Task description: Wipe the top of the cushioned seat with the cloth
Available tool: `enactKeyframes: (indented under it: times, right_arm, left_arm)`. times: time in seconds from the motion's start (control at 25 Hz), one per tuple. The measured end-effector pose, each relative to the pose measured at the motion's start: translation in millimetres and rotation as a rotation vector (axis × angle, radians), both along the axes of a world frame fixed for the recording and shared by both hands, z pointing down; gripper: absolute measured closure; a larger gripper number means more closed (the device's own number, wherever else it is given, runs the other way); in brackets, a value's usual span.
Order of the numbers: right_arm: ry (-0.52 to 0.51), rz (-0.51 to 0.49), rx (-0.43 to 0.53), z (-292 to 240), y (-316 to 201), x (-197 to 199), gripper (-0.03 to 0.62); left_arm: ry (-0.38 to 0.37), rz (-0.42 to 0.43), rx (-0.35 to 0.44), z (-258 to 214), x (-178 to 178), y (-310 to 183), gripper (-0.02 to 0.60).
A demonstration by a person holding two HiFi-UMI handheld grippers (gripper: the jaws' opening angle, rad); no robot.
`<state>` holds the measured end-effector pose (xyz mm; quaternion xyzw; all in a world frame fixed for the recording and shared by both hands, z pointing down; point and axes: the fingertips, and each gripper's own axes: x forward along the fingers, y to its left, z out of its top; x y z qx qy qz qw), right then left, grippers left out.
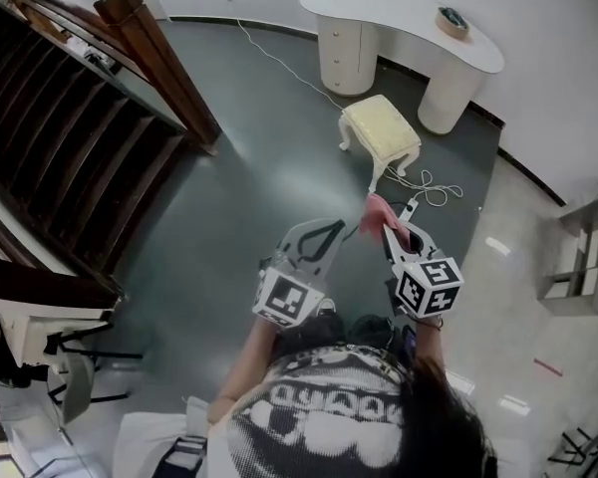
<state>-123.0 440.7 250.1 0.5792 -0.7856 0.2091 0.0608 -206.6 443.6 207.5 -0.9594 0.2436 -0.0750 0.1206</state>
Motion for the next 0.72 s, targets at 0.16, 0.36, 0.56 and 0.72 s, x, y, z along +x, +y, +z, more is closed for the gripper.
enactKeyframes:
  times: [0.16, 0.36, 0.56, 0.72]
  right_arm:
    - [-0.012, 0.020, -0.025, 8, -2, -8, 0.583]
    - [-0.006, 0.039, -0.048, 13, -11, 1, 0.583]
    - [-0.010, 0.037, -0.071, 23, -31, 15, 0.583]
    - [-0.019, 0.009, -0.077, 33, -63, 31, 0.583]
  left_arm:
    - [-0.005, -0.005, -0.012, 9, -16, -13, 0.575]
    - [0.002, -0.003, -0.023, 10, -13, -27, 0.575]
    - [-0.006, 0.004, -0.041, 20, 1, -46, 0.575]
    - [-0.015, -0.018, -0.047, 26, 18, -72, 0.575]
